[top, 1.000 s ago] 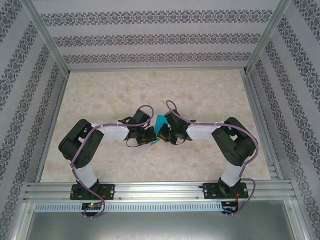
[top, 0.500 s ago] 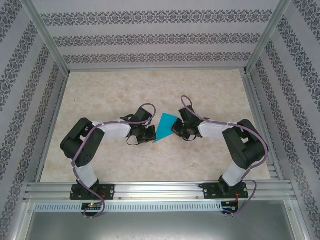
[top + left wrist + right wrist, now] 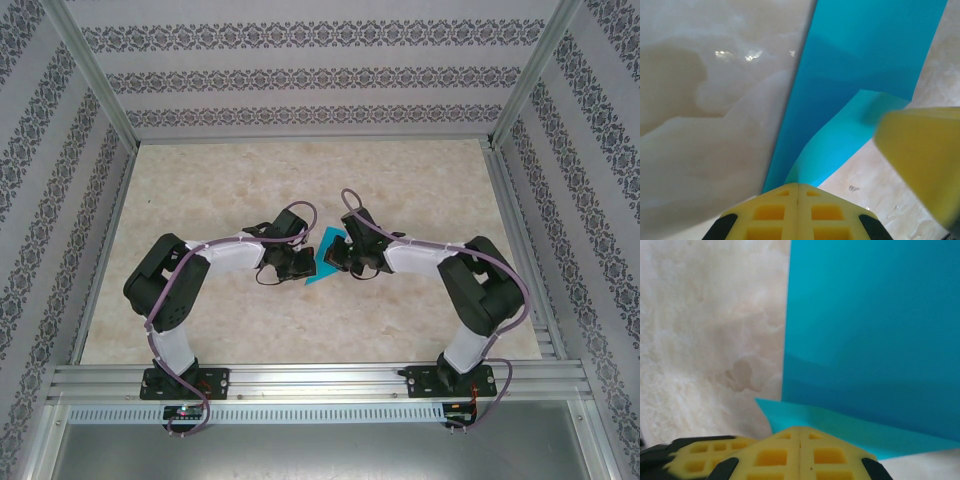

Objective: Fold a paper plane with a square sheet of paper (pick it up from the middle)
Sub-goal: Third fold the triangle at the center of the table.

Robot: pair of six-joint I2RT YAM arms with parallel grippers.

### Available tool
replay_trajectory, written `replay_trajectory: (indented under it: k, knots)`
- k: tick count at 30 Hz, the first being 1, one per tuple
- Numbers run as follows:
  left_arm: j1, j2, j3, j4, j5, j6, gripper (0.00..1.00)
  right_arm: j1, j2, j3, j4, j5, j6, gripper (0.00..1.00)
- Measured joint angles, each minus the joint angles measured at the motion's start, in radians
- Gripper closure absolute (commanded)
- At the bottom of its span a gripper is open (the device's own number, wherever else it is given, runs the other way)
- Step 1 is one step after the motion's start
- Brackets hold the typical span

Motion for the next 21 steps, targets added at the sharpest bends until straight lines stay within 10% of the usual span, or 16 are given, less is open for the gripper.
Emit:
replay_trajectory:
  k: [21]
  knots:
    - [0.0,0.029,-0.008,0.002,0.011,0.0,1.0,-0.013,0.058,-0.014,0.048,-0.047,-0.016,1.0]
